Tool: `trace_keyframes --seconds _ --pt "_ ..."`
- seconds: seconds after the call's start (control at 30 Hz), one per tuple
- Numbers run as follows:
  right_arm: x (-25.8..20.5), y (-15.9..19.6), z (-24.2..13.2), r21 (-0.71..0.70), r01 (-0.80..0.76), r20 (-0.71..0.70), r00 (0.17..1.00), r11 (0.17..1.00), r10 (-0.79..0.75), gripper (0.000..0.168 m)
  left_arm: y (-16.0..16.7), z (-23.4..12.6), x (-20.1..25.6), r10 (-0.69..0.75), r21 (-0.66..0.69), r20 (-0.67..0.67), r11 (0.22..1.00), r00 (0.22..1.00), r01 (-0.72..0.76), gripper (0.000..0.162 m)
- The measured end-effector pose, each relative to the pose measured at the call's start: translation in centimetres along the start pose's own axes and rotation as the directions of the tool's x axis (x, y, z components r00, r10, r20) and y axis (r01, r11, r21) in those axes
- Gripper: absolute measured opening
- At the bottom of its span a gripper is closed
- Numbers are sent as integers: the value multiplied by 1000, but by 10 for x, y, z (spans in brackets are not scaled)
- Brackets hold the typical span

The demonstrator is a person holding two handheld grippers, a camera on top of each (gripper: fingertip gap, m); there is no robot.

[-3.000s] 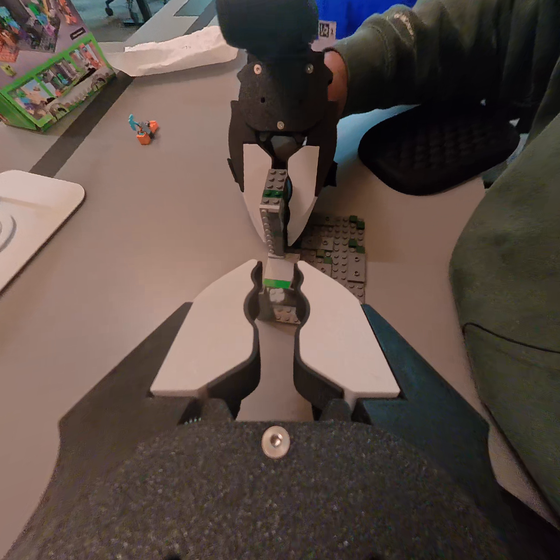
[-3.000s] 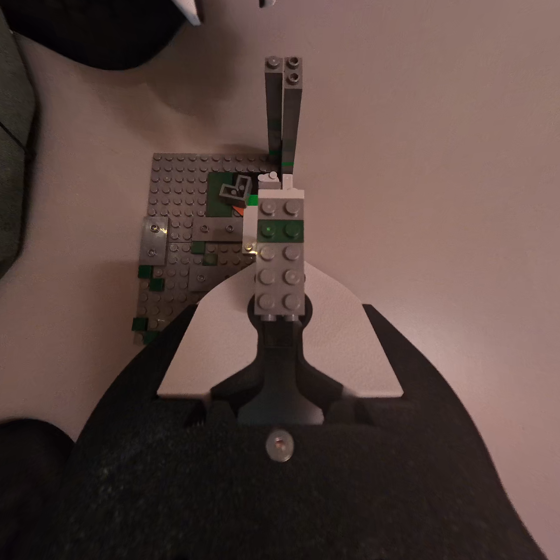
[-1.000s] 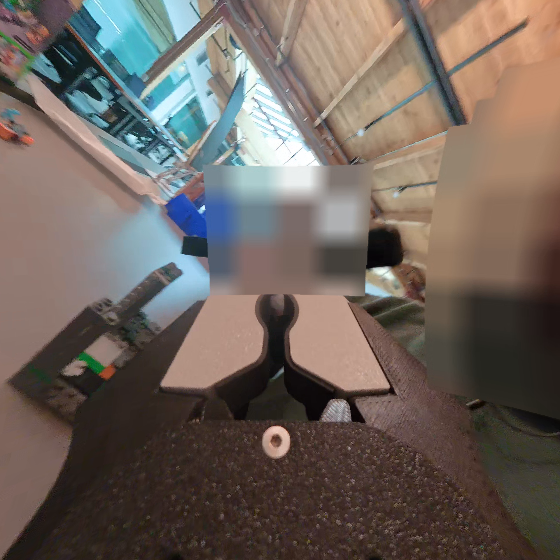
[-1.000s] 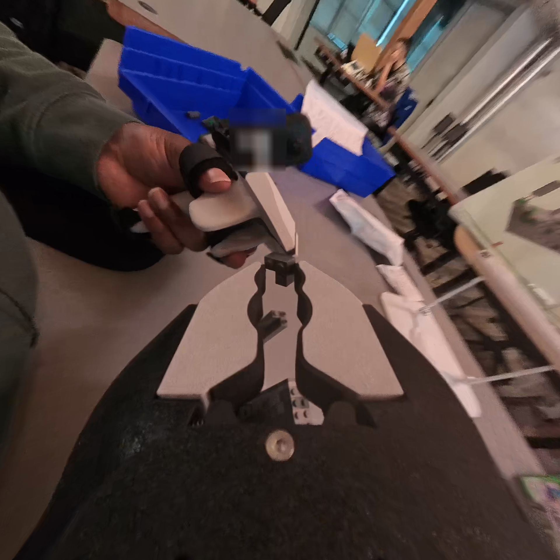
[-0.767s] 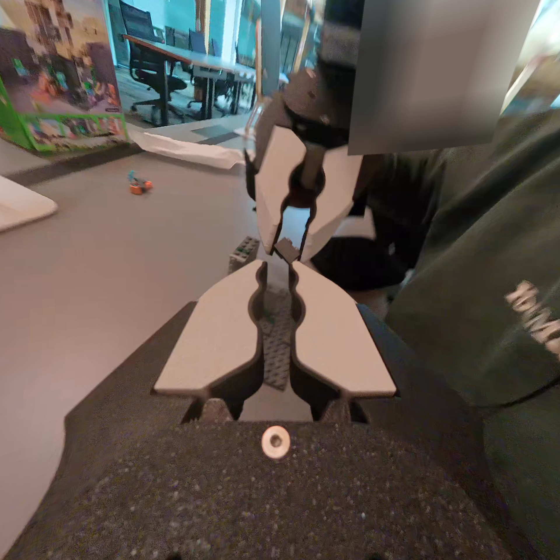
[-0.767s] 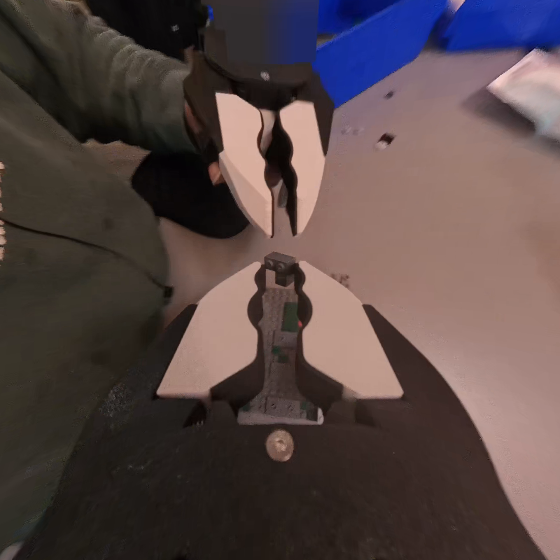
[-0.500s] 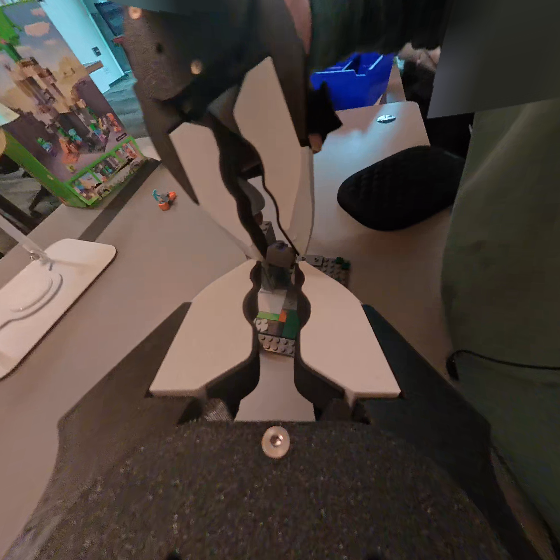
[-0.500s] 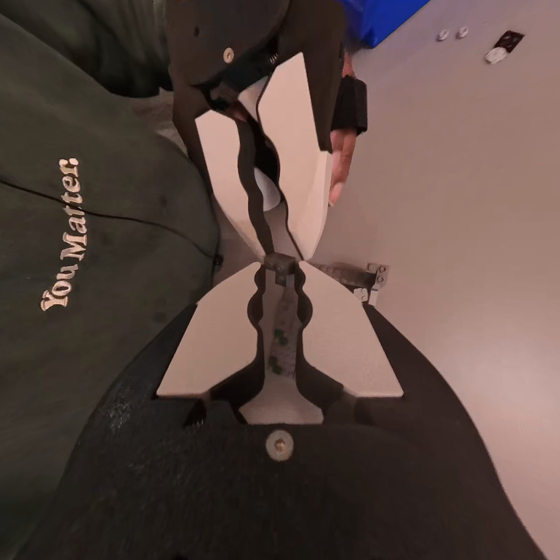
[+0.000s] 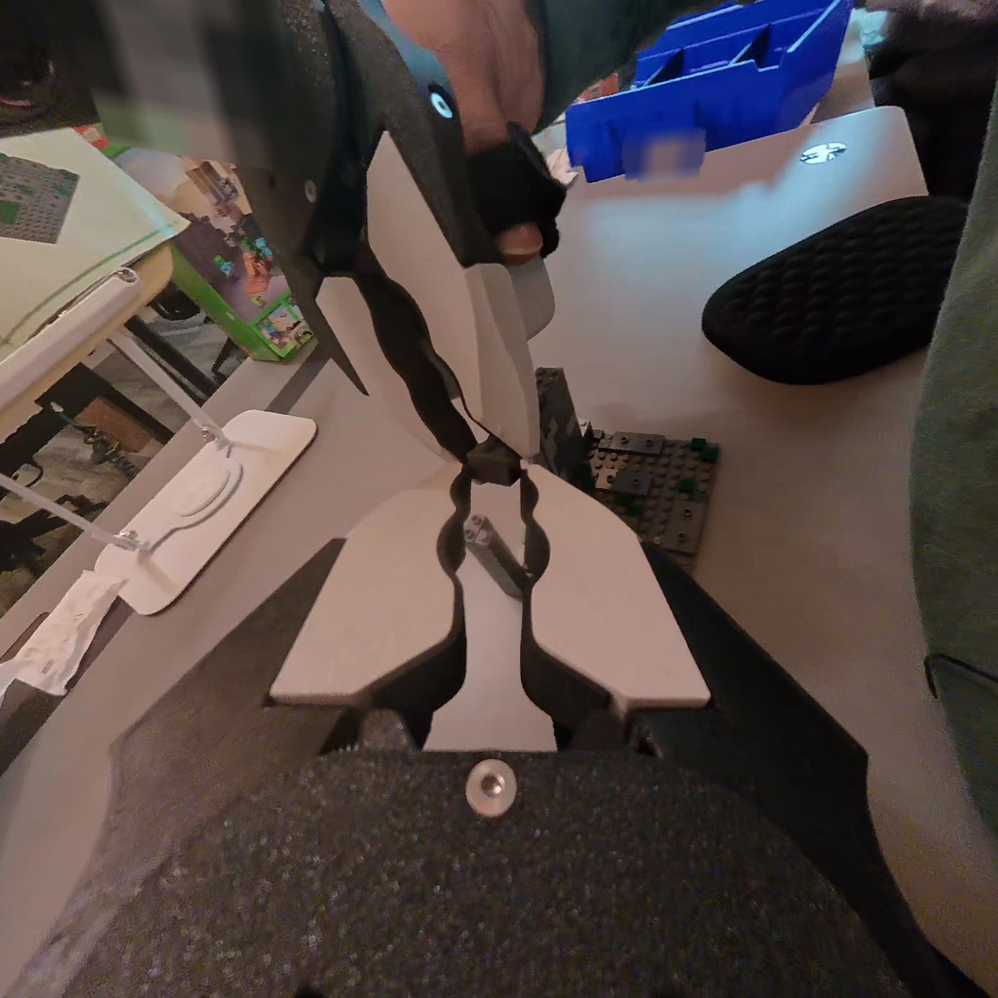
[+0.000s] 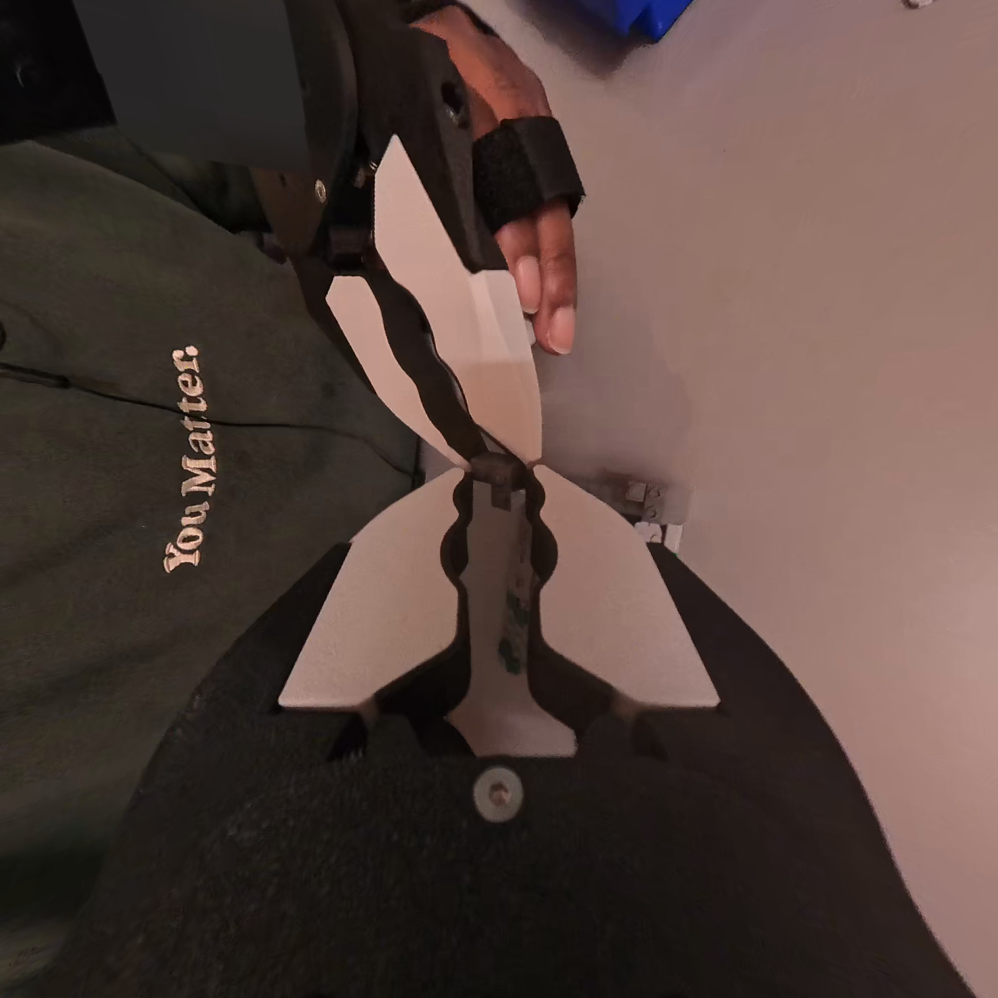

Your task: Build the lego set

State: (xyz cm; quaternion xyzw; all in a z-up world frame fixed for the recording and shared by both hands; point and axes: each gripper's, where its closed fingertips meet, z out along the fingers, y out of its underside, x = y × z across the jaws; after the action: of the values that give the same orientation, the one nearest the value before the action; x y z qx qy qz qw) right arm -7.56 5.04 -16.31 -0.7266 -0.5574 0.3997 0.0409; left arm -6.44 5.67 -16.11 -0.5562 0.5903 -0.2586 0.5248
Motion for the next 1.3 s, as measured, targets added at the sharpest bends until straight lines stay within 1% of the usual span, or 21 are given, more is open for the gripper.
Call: trace_keyframes --seconds 0.27,0.37,0.43,0.57,0.7,1.1,1.3 --pt "5 -10 -6 68 11 -29 1000 998 -9 22 2 -5 -14 -99 57 50 994 994 96 17" --pt "11 -12 -11 100 37 -80 996 994 -29 21 6 -3 -17 -126 54 51 991 991 124 16" --pt "14 -11 -13 102 88 -128 989 991 -74 19 7 -2 -19 -156 61 46 986 987 153 16" --pt "18 -6 -13 37 237 -241 945 971 -222 14 4 -1 -20 -231 90 4 969 973 230 17" --pt "20 -5 -13 -17 324 -320 895 946 -312 11 4 2 -20 -246 85 -9 966 969 246 17" --pt "26 -6 -15 -32 365 -391 852 930 -348 8 9 7 -20 -257 65 -14 964 966 257 17" --pt "42 3 -14 -77 324 -410 852 943 -326 7 26 5 -23 -238 -7 5 971 971 238 19"
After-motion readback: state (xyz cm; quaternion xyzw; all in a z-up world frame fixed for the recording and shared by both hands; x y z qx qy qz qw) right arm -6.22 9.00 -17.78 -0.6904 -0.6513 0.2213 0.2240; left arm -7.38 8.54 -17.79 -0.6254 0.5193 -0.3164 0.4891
